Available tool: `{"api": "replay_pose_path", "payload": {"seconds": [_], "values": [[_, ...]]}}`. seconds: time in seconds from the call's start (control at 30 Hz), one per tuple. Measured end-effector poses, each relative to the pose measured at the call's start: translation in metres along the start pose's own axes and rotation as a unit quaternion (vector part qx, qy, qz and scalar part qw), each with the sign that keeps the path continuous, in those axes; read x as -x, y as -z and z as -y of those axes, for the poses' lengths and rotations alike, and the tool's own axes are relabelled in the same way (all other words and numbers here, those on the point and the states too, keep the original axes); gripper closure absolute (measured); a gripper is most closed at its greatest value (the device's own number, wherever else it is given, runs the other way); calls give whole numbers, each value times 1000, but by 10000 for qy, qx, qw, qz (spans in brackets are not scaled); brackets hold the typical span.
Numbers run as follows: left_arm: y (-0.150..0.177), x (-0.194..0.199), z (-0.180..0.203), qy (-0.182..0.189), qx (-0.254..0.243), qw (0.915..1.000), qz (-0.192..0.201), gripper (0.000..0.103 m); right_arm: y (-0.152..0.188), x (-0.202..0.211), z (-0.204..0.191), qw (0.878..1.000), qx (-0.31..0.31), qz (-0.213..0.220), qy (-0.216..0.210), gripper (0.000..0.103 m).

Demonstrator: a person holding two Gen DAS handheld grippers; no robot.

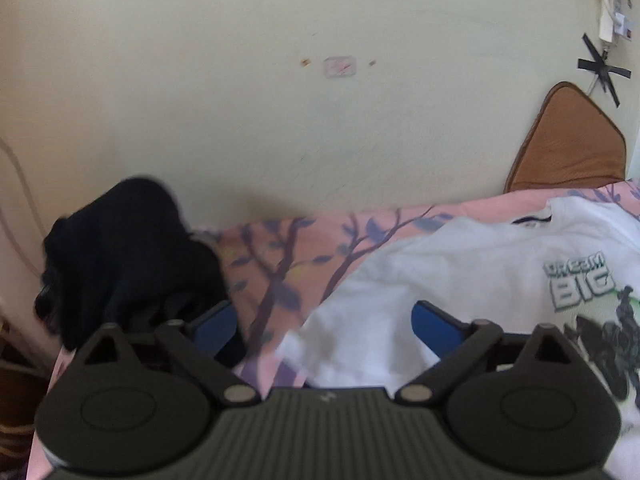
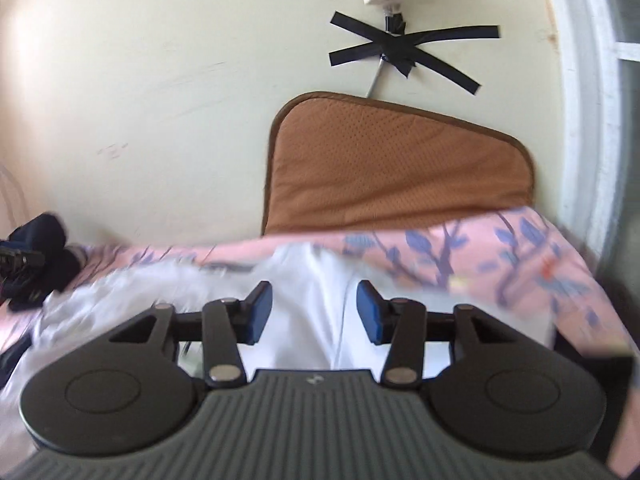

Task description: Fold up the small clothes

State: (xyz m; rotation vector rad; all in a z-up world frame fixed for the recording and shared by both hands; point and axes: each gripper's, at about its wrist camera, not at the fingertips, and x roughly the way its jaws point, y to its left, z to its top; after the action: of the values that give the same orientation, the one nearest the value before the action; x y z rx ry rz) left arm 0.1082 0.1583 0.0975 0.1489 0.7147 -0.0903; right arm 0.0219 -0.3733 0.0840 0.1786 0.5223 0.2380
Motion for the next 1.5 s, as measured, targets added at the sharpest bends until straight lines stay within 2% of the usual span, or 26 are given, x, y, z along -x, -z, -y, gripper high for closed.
{"api": "replay_pose_path", "payload": {"seconds": [0.1, 0.2, 0.23, 0.27, 0.3, 0.33, 0.37, 0.4, 0.53, 0.6, 0.67, 0.7, 0.77, 0.83, 0.87, 0.93, 0.97, 1.0, 1.1, 1.13, 1.2, 1.23, 1.27, 1.4, 1.47, 1.5], "values": [[32, 2, -32, -27, 437, 9984, -354, 5, 43, 40, -8, 9997, -53, -53, 239, 43], [63, 1, -31, 133, 695, 9950, -701, 7, 72, 61, -30, 9989, -200, -176, 381, 43], [70, -3, -27, 159, 607, 9951, -767, 19, 79, 67, -36, 9988, -271, -216, 347, 43], [77, -10, -19, 153, 384, 9956, -839, 60, 86, 71, -40, 9987, -329, -260, 306, 43], [84, -17, -11, 93, 116, 9956, -928, 81, 91, 75, -45, 9985, -377, -301, 269, 43], [87, -15, -3, -34, -92, 9977, -678, 100, 96, 79, -51, 9983, -415, -354, 223, 43], [87, -17, 0, -197, -210, 9972, -688, 99, 101, 82, -54, 9981, -426, -403, 176, 43], [84, -18, -4, -267, -79, 9975, -646, 99, 105, 85, -61, 9980, -403, -459, 150, 44], [64, -36, -43, -1163, 706, 9895, -481, 99, 114, 105, -79, 9989, -146, -427, 123, 44], [58, -32, -49, -1213, 891, 9875, -462, 96, 121, 115, -89, 9990, 31, -434, 124, 44], [59, -10, -37, -1166, 685, 9906, -215, 94, 128, 120, -96, 9983, 192, -512, 189, 44], [62, 3, -29, -1099, 485, 9927, -85, 89, 132, 121, -96, 9980, 217, -566, 202, 44], [71, 34, -15, -713, 175, 9971, 176, 61, 144, 124, -98, 9972, 226, -688, 178, 44], [87, 64, -4, -217, -31, 9993, 309, 53, 155, 122, -105, 9965, 220, -791, 131, 49], [97, 77, 1, -22, -92, 9995, 309, 51, 160, 119, -106, 9963, 194, -838, 89, 58], [119, 98, 11, 469, -113, 9987, 155, 45, 165, 120, -114, 9967, 393, -693, 122, 67], [130, 105, 15, 753, -94, 9971, 39, 42, 166, 120, -116, 9963, 471, -713, 80, 87], [141, 111, 20, 1003, -67, 9949, -102, 40, 166, 120, -117, 9964, 463, -700, 83, 94], [175, 117, 42, 1491, 43, 9873, -551, 30, 164, 126, -111, 9973, 380, -623, 124, 97], [185, 118, 50, 1595, 82, 9847, -696, 30, 162, 131, -108, 9976, 374, -547, 211, 98], [200, 118, 60, 1773, 81, 9804, -856, 48, 156, 147, -102, 9976, 381, -341, 462, 98], [206, 125, 66, 1656, 9, 9833, -756, 79, 151, 156, -97, 9971, 398, -224, 604, 98], [209, 131, 70, 1622, -16, 9832, -831, 96, 147, 166, -92, 9963, 421, -114, 741, 98], [219, 168, 65, 2040, 377, 9749, -806, 96, 140, 198, -76, 9926, 455, 34, 1124, 100], [229, 178, 72, 2018, 266, 9753, -861, 96, 147, 195, -73, 9921, 440, -185, 1159, 100], [234, 179, 76, 1924, 195, 9769, -914, 96, 153, 187, -72, 9921, 453, -447, 1085, 100]]}}
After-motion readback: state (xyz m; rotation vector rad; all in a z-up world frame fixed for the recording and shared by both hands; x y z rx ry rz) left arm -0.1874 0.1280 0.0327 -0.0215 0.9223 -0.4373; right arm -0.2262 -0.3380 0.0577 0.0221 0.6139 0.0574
